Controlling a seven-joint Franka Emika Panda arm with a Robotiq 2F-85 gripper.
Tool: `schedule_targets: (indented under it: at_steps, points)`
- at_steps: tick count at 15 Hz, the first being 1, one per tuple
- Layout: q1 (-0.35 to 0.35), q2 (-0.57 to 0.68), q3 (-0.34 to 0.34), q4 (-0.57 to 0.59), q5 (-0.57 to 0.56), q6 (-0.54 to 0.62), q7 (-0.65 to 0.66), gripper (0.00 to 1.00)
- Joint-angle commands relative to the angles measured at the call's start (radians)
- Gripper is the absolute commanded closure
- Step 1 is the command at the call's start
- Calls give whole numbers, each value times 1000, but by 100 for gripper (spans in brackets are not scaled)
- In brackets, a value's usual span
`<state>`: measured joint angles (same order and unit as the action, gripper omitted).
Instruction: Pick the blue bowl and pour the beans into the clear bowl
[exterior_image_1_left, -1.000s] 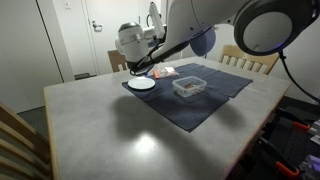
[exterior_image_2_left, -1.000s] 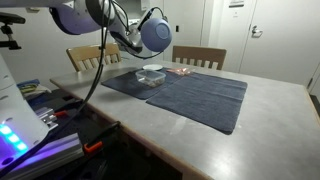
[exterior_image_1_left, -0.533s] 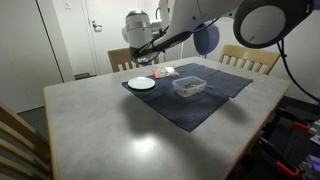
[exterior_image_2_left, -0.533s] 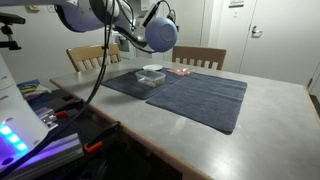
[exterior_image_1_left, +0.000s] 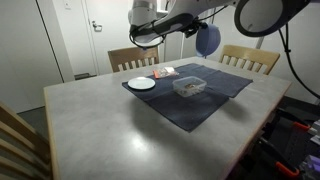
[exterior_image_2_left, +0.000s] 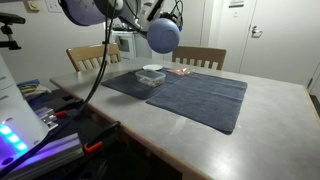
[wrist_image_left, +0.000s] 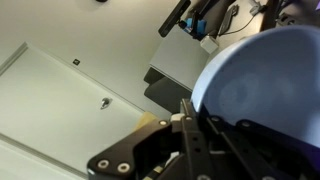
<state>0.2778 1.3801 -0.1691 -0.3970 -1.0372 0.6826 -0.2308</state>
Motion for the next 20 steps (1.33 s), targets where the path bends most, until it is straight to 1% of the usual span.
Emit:
schedule_targets:
  at_steps: [1,2,3,4,5,11,13,16,20]
  points:
    - [-48,-35,21,41,117,-2,70,99]
    - [-60,-39,22,53,151,-1,91,99]
    - [-82,-66,53,30,180,5,141,99]
    - [-99,-71,59,39,212,5,170,99]
    - [-109,-98,44,13,279,10,216,99]
    - [-190,-144,19,39,565,17,476,99]
    - [-204,-159,7,40,652,16,574,99]
    - [-226,-186,6,40,747,23,705,99]
    - [-254,-208,5,41,826,58,831,99]
